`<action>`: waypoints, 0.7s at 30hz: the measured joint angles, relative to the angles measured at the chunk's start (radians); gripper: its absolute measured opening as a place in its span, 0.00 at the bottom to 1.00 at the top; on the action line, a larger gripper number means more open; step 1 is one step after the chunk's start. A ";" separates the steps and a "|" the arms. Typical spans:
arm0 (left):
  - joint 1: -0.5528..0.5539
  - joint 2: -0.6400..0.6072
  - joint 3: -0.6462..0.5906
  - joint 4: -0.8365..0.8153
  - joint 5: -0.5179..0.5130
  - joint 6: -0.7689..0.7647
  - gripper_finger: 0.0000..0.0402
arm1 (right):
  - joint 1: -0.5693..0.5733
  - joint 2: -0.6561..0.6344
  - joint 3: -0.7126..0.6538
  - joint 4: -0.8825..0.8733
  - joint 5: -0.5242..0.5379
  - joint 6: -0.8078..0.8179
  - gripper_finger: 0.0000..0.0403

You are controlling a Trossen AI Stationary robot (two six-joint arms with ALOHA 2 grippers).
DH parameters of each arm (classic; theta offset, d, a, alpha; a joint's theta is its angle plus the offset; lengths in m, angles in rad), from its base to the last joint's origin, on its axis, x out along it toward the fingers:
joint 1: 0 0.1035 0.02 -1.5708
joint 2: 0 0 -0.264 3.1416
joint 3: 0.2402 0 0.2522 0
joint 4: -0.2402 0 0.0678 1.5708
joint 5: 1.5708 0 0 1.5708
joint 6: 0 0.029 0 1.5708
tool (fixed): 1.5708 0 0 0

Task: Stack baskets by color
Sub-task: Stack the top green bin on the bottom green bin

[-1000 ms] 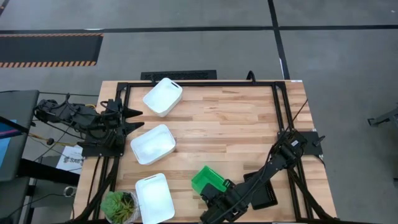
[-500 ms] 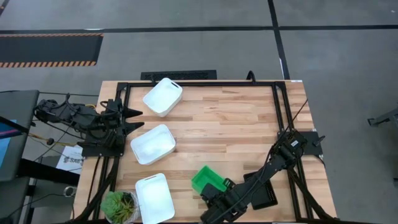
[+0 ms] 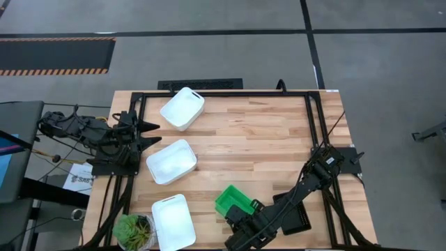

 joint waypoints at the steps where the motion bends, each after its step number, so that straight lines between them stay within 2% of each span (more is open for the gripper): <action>1: 0.000 0.000 0.000 0.000 0.000 0.000 0.63 | 0.000 0.000 0.000 0.000 0.000 0.000 0.02; 10: 0.000 0.000 0.000 0.000 0.000 0.000 0.63 | -0.003 0.000 -0.004 0.003 0.002 0.001 0.03; 21: 0.000 0.000 0.000 0.000 0.000 0.000 0.63 | -0.005 0.002 -0.102 0.066 -0.027 0.004 0.08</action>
